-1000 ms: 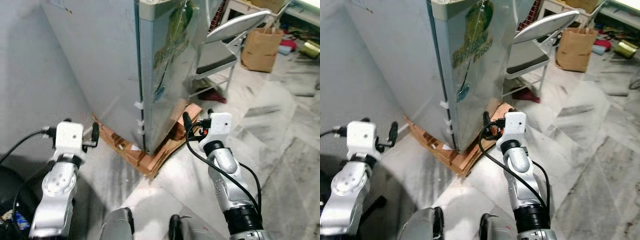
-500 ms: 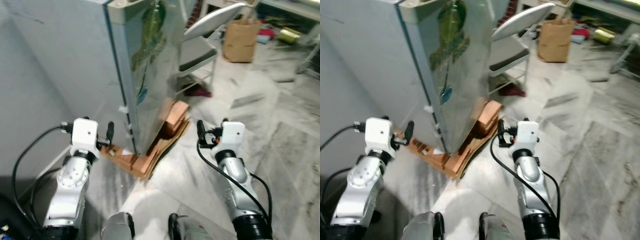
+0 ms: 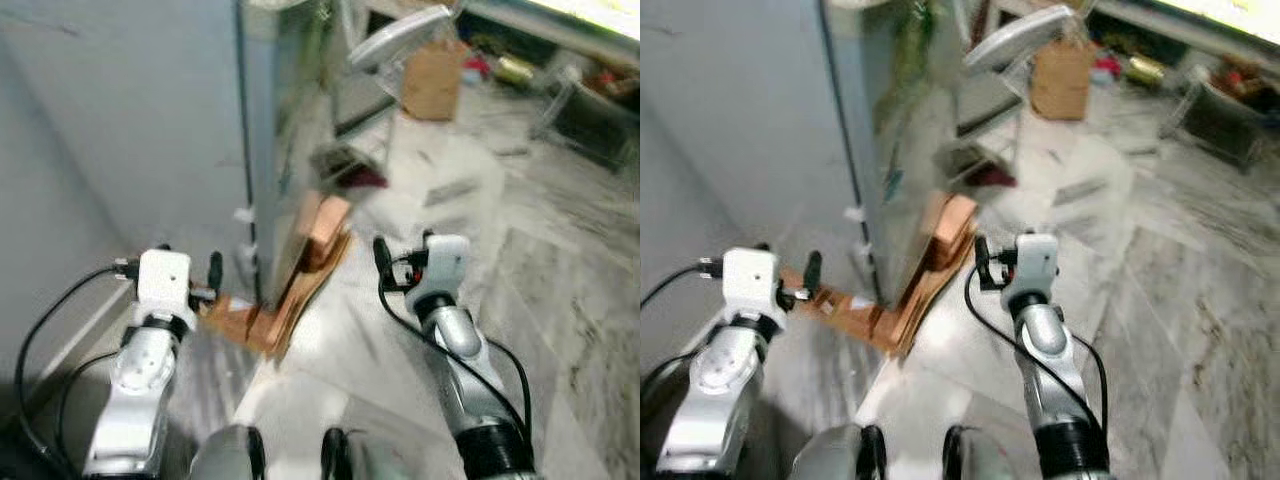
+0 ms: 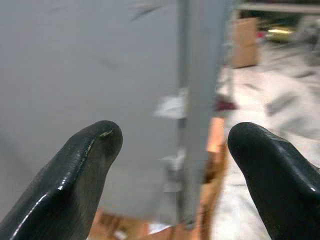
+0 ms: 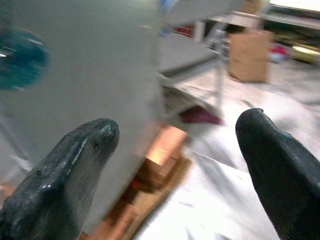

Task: Restocking fridge

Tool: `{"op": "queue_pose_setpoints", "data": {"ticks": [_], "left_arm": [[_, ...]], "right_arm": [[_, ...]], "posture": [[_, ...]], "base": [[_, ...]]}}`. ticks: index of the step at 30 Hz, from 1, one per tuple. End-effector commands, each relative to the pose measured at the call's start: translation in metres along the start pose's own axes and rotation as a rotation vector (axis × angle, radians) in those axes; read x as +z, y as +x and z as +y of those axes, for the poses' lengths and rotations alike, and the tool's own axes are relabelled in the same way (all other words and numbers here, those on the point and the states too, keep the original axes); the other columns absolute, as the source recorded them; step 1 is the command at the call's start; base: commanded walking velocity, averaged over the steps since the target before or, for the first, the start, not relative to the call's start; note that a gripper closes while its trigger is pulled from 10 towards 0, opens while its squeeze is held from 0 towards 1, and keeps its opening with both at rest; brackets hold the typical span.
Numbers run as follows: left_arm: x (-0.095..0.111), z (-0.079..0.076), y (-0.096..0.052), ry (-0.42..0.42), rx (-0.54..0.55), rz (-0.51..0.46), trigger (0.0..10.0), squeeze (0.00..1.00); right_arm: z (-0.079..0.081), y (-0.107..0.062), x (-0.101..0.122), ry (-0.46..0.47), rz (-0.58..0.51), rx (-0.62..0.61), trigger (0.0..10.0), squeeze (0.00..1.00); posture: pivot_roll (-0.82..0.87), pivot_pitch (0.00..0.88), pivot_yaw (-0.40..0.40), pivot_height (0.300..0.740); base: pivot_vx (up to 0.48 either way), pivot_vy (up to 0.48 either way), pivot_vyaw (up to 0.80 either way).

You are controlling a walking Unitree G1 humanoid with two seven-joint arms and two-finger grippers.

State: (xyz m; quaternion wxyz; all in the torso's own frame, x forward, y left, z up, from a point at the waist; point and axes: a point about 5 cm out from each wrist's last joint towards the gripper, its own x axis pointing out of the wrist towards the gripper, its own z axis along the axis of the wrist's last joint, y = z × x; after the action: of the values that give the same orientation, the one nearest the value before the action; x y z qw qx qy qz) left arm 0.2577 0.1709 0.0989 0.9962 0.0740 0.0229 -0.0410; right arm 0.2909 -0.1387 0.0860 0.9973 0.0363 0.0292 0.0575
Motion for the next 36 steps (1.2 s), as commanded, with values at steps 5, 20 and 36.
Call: {"op": "queue_pose_setpoints", "data": {"ticks": [5,20,36], "left_arm": [[0.005,-0.001,0.001,0.015,-0.011,-0.017,10.0,0.00],[0.009,-0.009,0.008,-0.013,-0.039,-0.031,10.0,0.00],[0.036,-0.007,0.052,-0.094,-0.122,-0.113,10.0,0.00]], "right_arm": [[-0.001,-0.001,0.004,-0.001,-0.012,-0.001,10.0,0.00],[-0.002,0.000,0.007,-0.004,-0.015,-0.002,10.0,0.00],[-0.019,-0.014,0.011,-0.057,0.039,-0.052,10.0,0.00]], "posture": [[0.12,0.162,-0.113,0.740],[0.11,0.174,-0.124,0.740],[0.06,0.218,-0.134,0.740]], "base": [[0.000,0.000,-0.54],[0.000,0.000,-0.21],[0.000,0.000,0.00]]}}
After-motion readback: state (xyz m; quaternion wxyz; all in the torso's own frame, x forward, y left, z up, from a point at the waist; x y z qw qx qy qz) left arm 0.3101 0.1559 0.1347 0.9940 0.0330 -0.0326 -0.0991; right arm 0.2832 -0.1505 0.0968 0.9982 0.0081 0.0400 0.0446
